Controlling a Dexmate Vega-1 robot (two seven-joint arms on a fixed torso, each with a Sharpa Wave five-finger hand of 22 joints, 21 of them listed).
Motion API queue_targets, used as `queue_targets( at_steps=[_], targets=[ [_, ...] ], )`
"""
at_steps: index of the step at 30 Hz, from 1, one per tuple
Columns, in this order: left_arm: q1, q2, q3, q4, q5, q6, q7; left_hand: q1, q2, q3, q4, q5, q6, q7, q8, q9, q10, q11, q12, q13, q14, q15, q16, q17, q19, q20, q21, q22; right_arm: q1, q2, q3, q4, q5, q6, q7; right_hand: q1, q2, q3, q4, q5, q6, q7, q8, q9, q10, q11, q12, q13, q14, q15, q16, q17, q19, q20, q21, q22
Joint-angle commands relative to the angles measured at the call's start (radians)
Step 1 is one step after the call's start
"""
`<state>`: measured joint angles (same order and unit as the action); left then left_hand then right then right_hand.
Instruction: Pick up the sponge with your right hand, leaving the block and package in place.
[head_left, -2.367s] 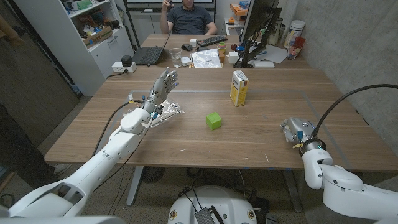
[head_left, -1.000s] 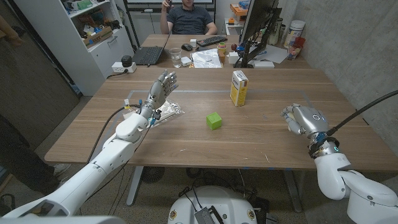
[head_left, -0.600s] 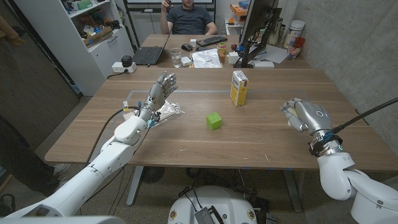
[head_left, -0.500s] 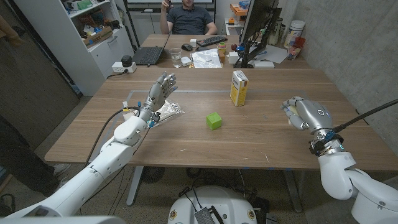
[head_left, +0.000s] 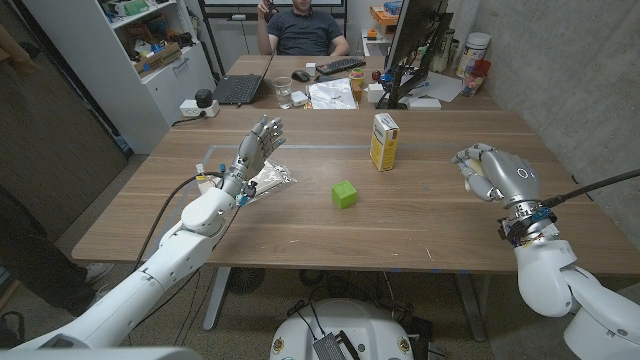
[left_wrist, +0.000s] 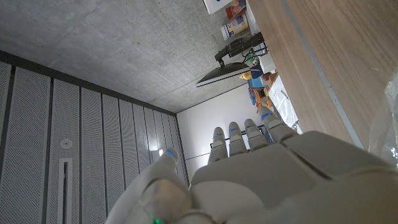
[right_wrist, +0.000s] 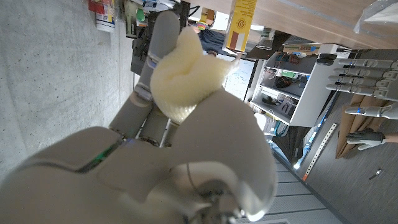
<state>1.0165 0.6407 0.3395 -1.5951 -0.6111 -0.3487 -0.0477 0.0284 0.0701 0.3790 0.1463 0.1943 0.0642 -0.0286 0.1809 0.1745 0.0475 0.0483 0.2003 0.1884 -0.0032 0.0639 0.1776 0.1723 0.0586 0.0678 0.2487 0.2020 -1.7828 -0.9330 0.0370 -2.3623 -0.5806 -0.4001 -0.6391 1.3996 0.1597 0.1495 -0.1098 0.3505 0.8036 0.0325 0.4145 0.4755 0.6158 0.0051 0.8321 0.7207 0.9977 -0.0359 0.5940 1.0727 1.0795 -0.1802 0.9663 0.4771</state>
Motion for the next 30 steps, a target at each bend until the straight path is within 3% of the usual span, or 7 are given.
queue_targets(
  at_steps=[1,17,30],
  targets=[
    [-0.002,0.002,-0.001,-0.002,0.004,-0.002,-0.003,-0.001,0.027,-0.004,0.003,0.003,0.006,-0.001,0.004,0.003,-0.004,0.005,0.005,0.002,-0.007,-0.001,0.004,0.003,-0.003,0.004,-0.001,0.004,0.036,0.118,0.032,0.029,-0.069,0.150,0.040,0.022,0.009,0.005,0.007,-0.008,0.006,0.006,0.007,0.005,0.003,0.004,0.005,0.004,0.139,-0.184,-0.005,0.008,-0.015,-0.039,0.013,-0.001],
    [-0.013,-0.006,0.002,0.015,0.002,-0.007,-0.010,-0.001,0.027,-0.004,0.003,0.003,0.007,-0.001,0.004,0.003,-0.005,0.006,0.005,0.002,-0.007,-0.001,0.004,0.002,-0.003,0.004,-0.001,0.004,0.078,0.199,0.050,0.062,-0.102,0.248,0.072,0.030,0.010,0.009,0.013,-0.015,-0.001,0.003,0.006,0.014,0.003,0.000,0.003,0.003,0.146,-0.184,-0.024,0.018,-0.022,-0.040,0.032,-0.012],
    [-0.023,-0.013,0.001,0.028,0.001,-0.009,-0.007,-0.001,0.027,-0.004,0.003,0.003,0.007,-0.001,0.004,0.003,-0.006,0.006,0.005,0.002,-0.007,-0.001,0.004,0.002,-0.003,0.004,-0.001,0.004,0.103,0.224,0.063,0.090,-0.112,0.307,0.084,0.033,0.011,0.012,0.018,-0.020,-0.007,-0.001,0.004,0.021,-0.006,-0.003,-0.002,0.000,0.148,-0.184,-0.037,0.025,-0.028,-0.039,0.044,-0.019]
  ],
)
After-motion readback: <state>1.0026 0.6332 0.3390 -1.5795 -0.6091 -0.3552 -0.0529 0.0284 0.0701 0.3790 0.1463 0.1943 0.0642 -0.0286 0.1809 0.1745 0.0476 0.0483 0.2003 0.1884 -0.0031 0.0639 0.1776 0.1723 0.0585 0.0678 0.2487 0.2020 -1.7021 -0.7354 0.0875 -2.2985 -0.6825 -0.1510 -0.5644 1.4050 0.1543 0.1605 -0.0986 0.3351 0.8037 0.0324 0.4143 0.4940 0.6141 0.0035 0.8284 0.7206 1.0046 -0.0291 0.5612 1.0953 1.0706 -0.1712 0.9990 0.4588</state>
